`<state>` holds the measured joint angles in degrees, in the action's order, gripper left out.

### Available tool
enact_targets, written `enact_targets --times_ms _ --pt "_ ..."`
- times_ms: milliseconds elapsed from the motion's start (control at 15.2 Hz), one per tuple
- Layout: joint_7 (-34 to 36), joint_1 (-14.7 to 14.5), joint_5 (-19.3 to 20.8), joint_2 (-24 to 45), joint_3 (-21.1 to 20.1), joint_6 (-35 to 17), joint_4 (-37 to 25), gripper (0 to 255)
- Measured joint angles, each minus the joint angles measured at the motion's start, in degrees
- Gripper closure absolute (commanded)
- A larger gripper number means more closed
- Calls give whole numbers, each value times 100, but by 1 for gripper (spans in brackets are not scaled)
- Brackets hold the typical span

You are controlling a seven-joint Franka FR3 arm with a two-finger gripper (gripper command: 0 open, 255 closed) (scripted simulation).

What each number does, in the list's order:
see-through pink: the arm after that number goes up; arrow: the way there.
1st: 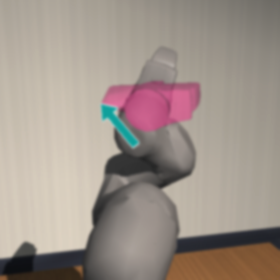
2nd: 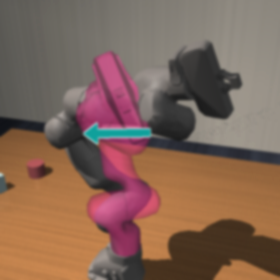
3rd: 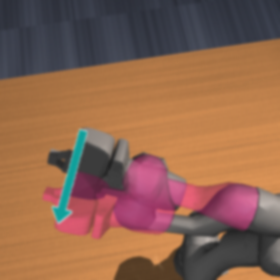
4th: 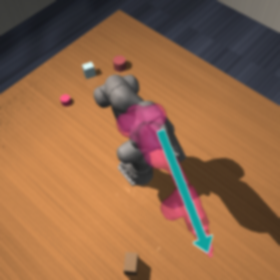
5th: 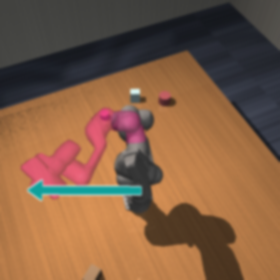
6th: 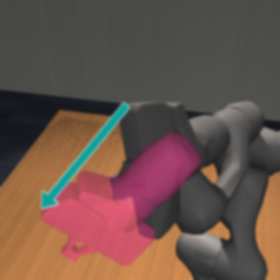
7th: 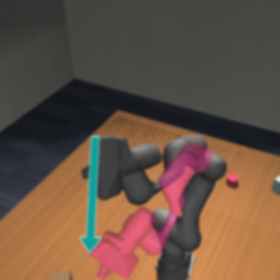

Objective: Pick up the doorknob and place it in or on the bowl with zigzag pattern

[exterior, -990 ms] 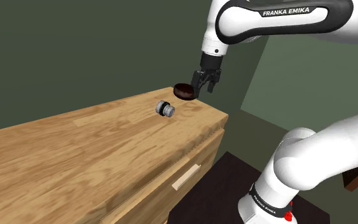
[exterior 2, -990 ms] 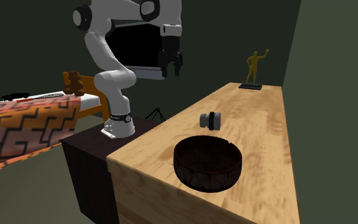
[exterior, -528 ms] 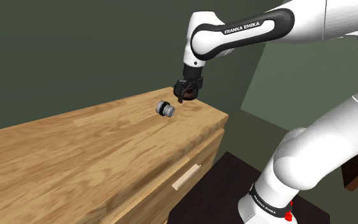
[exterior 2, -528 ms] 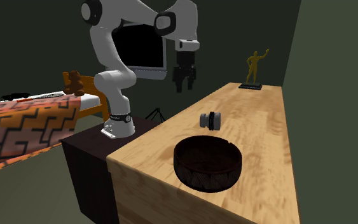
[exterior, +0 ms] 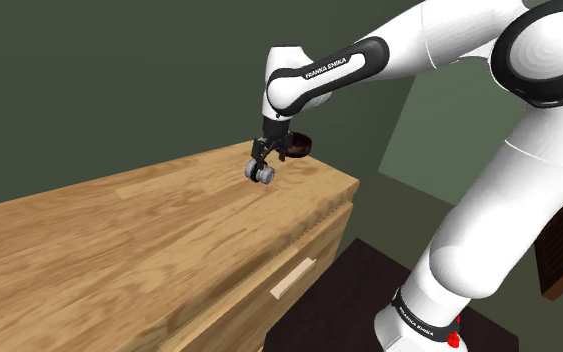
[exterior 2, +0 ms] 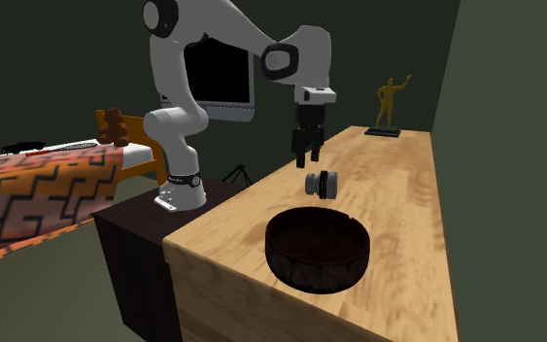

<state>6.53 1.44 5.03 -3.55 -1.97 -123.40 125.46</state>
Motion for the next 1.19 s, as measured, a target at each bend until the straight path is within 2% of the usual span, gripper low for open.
enact_targets --times_ms 528,924,990,1188 --pt "12 35 74 482 35 -591 111 0" --pt "17 37 80 509 37 -652 142 0" --pt "17 37 80 509 37 -652 142 255" --pt "17 37 80 506 37 -651 141 255"
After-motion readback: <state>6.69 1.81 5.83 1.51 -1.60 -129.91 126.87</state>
